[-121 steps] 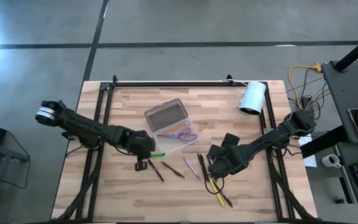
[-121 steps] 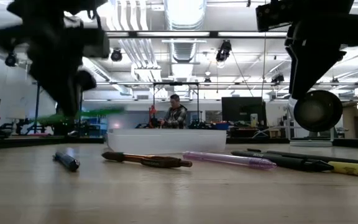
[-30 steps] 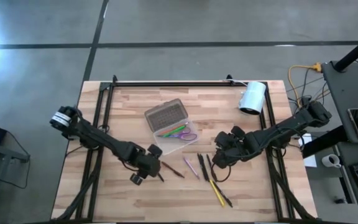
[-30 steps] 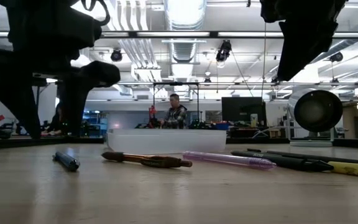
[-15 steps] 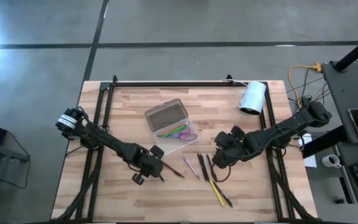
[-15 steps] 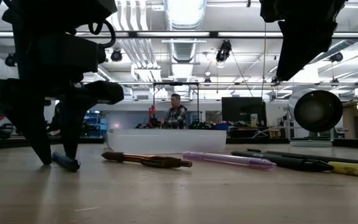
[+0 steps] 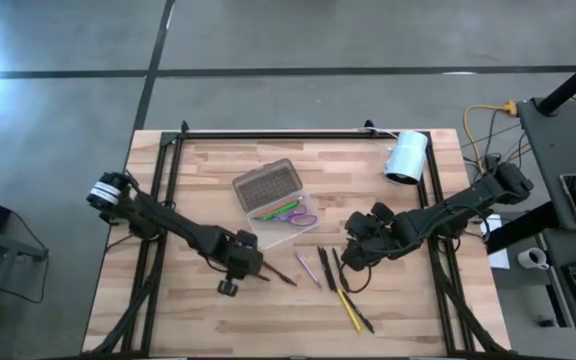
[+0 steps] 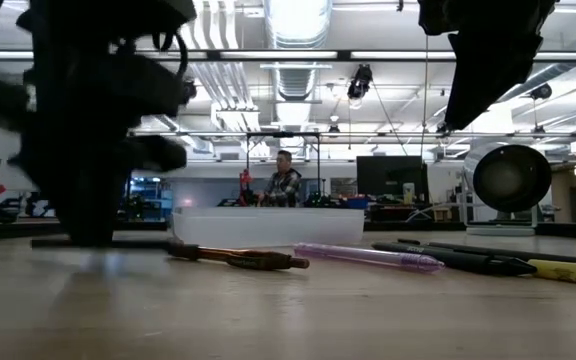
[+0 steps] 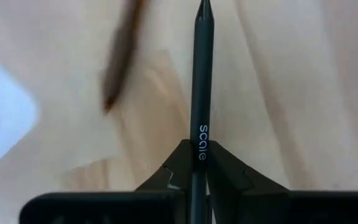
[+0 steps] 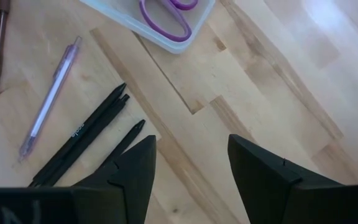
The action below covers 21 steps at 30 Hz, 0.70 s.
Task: Pick & place school supplies into a supply box
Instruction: Put the black pen into the black supply box
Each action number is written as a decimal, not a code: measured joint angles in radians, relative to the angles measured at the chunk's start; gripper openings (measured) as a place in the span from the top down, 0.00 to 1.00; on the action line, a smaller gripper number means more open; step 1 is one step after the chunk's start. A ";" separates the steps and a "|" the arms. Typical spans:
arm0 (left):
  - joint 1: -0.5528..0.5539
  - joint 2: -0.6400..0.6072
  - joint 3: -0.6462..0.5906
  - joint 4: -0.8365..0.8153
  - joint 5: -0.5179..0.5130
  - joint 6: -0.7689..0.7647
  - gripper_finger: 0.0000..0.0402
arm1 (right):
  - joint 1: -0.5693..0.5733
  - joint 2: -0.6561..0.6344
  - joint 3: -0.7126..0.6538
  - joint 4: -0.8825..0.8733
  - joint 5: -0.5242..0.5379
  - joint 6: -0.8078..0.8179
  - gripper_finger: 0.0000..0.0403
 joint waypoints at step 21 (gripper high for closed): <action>0.407 -0.132 0.059 0.117 0.040 -0.647 0.97 | 0.002 0.000 0.000 0.001 0.058 0.051 0.52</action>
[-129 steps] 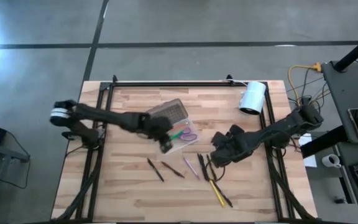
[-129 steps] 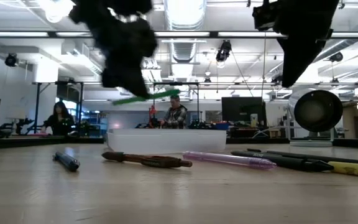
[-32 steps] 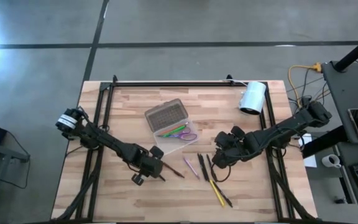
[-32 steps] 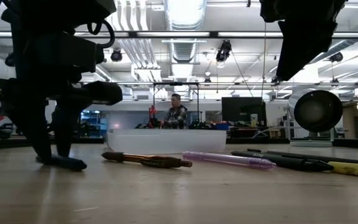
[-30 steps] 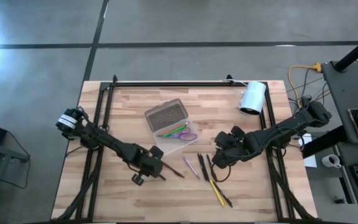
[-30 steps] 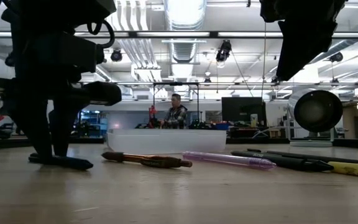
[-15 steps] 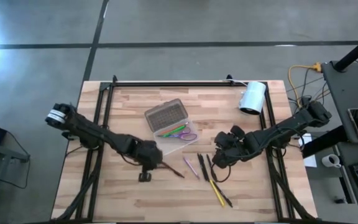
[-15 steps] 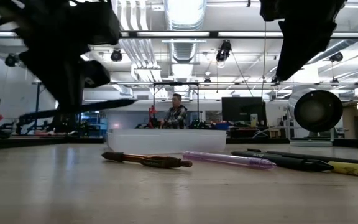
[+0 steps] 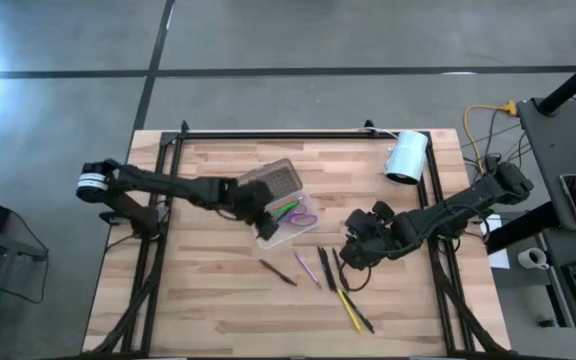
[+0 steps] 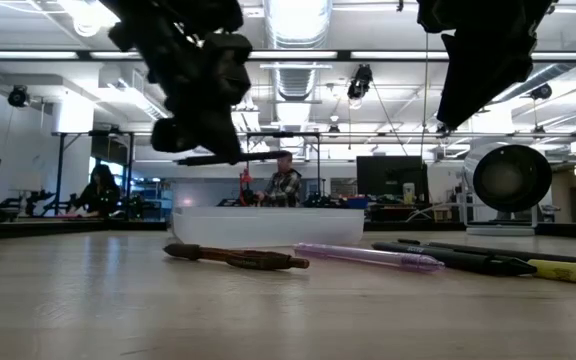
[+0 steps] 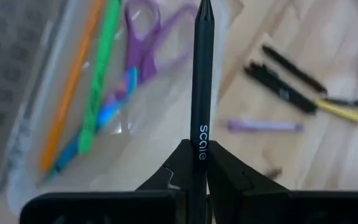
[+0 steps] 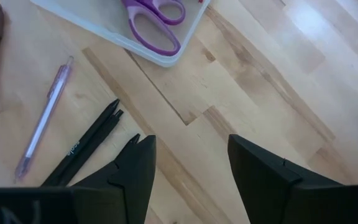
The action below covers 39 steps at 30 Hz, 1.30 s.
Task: Pick & place school supplies into a supply box
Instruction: Put the black pen into the black supply box
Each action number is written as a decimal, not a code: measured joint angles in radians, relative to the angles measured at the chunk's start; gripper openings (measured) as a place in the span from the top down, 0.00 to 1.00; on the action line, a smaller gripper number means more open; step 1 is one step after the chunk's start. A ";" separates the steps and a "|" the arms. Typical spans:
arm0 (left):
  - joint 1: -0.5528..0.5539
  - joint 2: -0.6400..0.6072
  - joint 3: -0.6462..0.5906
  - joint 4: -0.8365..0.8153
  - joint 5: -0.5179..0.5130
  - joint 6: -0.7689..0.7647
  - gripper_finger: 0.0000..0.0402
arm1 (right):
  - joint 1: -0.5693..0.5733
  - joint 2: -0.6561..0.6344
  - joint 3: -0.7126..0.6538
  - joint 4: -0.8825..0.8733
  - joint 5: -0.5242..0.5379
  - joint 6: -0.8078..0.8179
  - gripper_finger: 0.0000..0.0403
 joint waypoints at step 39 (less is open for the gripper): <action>0.143 0.359 0.354 -0.304 -0.007 0.343 0.72 | 0.004 0.000 -0.002 -0.010 0.054 0.012 0.52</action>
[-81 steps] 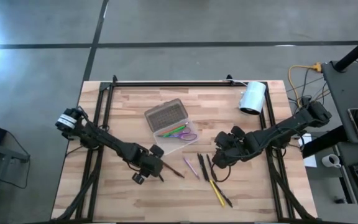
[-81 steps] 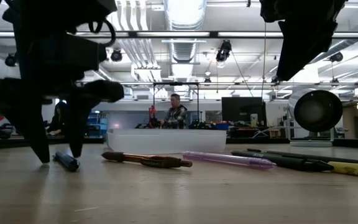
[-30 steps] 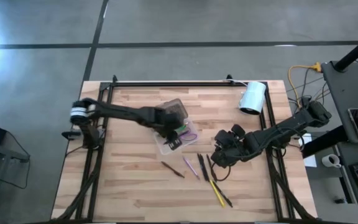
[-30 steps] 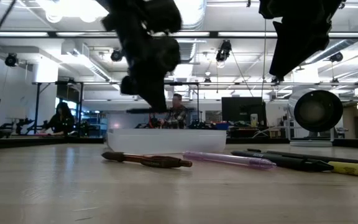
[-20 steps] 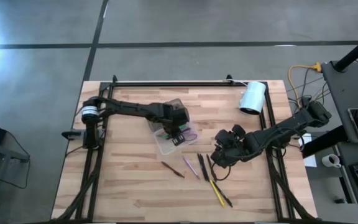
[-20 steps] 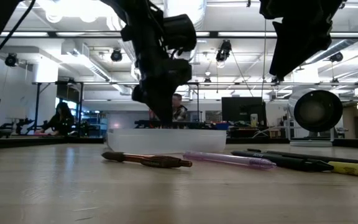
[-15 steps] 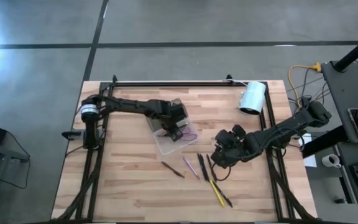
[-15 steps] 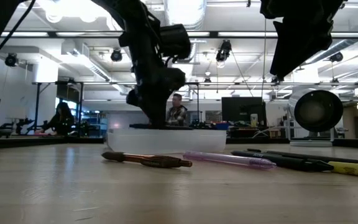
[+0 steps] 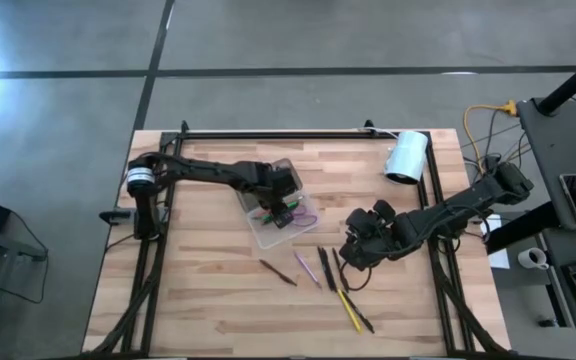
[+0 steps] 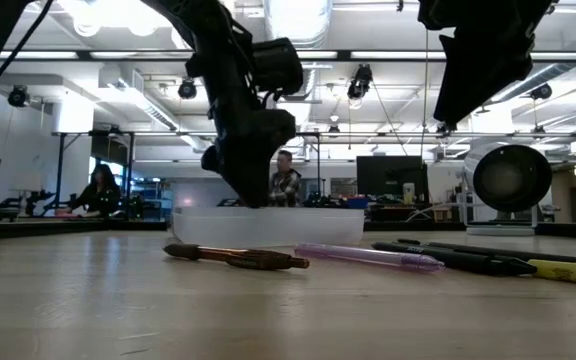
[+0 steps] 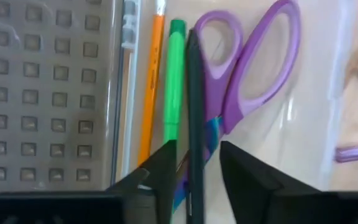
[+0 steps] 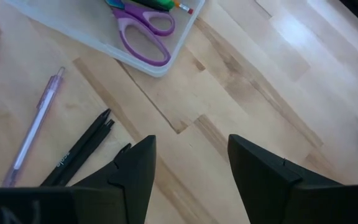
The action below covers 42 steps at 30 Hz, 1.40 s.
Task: Pick & place school supplies into a supply box
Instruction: Put the black pen into the black supply box, then put the brown pen into the black supply box
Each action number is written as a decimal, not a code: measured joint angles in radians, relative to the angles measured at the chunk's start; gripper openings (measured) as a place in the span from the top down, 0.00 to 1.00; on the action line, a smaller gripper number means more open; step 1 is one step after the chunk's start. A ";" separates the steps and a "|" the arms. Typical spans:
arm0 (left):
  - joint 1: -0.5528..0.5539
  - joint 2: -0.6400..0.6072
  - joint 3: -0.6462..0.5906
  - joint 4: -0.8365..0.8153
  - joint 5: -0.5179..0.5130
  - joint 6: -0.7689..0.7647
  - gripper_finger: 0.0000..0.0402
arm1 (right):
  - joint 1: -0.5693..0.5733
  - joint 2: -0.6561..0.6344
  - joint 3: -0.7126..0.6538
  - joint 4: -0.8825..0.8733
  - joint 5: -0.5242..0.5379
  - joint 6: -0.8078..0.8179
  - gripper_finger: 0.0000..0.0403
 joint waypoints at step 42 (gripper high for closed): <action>-0.467 -0.131 -0.244 0.342 0.003 0.449 0.59 | -0.004 0.000 -0.011 0.007 0.011 -0.052 0.52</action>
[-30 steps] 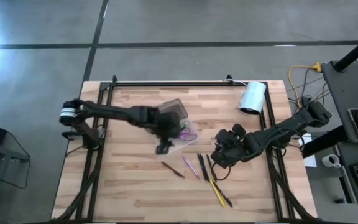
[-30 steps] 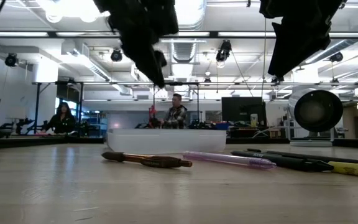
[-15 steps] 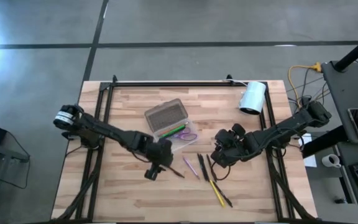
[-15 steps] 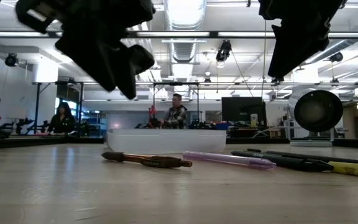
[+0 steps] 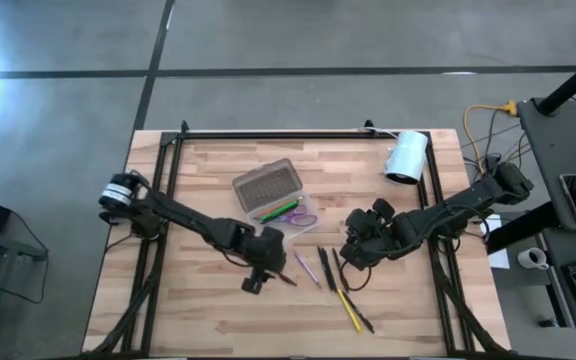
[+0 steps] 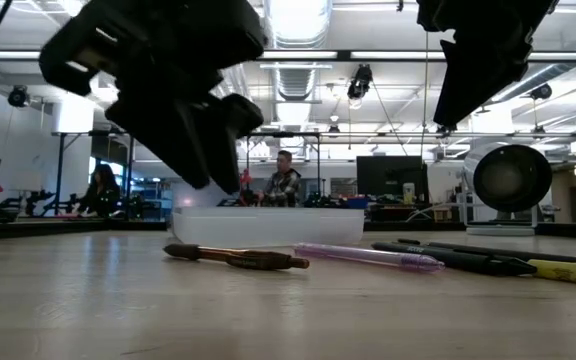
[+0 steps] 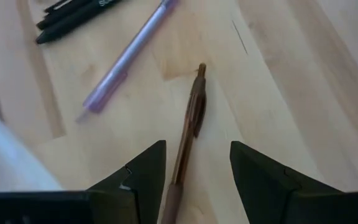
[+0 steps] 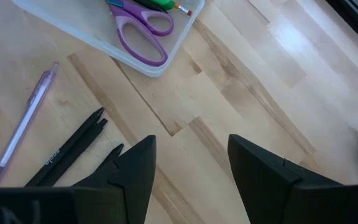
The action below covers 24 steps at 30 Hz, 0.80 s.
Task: Pick & place school supplies into a supply box
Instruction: Put the brown pen into the black supply box
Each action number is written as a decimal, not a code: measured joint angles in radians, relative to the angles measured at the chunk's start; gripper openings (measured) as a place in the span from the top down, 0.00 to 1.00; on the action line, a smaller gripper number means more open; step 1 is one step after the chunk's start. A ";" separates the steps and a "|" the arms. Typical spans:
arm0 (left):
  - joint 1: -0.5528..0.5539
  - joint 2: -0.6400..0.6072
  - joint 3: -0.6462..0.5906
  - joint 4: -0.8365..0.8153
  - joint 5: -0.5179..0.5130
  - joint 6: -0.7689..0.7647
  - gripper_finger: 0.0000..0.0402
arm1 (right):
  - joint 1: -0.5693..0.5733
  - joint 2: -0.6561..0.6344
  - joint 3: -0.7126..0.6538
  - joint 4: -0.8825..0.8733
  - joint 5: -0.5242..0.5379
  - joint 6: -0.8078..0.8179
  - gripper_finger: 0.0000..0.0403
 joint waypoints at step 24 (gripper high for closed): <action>-0.004 0.165 0.049 -0.049 -0.057 0.003 0.71 | 0.000 0.000 -0.006 -0.002 -0.018 0.001 0.52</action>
